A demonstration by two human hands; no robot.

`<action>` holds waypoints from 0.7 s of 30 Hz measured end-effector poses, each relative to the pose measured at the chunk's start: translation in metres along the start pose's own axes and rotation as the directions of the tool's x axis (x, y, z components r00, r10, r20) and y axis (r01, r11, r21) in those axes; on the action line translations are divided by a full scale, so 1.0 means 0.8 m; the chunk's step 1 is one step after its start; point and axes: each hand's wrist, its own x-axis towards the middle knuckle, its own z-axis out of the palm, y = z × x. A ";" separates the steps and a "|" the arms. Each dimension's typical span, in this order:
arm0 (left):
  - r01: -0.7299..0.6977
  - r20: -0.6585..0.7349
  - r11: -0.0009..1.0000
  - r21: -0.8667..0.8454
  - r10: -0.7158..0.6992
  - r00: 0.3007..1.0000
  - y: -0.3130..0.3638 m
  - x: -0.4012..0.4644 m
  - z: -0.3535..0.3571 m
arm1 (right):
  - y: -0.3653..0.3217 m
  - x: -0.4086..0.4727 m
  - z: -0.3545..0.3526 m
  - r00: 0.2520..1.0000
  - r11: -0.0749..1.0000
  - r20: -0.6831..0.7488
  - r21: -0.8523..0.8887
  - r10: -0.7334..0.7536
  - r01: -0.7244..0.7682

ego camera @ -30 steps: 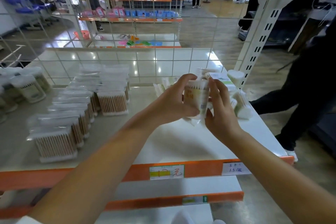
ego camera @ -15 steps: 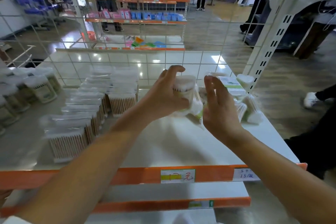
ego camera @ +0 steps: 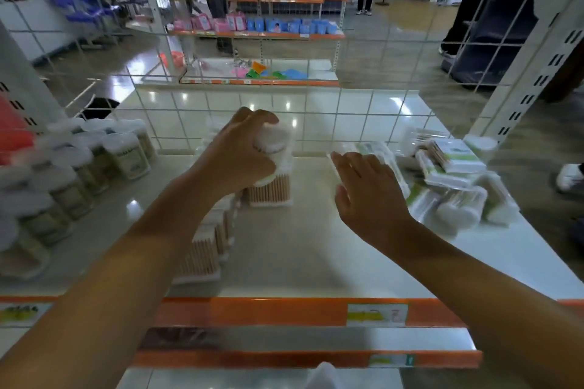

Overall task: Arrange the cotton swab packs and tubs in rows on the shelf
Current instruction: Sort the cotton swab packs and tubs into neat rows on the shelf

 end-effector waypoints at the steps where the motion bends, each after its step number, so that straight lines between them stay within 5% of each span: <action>1: 0.001 -0.005 1.000 0.009 -0.001 1.000 -0.008 -0.001 -0.007 | -0.008 0.003 0.002 1.000 1.000 0.011 0.019 0.001 -0.001; 8: 0.015 -0.068 0.995 0.101 -0.009 0.998 -0.060 -0.008 -0.067 | -0.059 0.026 0.002 0.999 0.999 0.018 0.041 0.029 -0.030; 21: 0.014 0.021 0.953 0.302 -0.021 1.000 -0.179 -0.019 -0.150 | -0.149 0.082 0.014 0.995 0.999 0.084 0.002 0.053 -0.053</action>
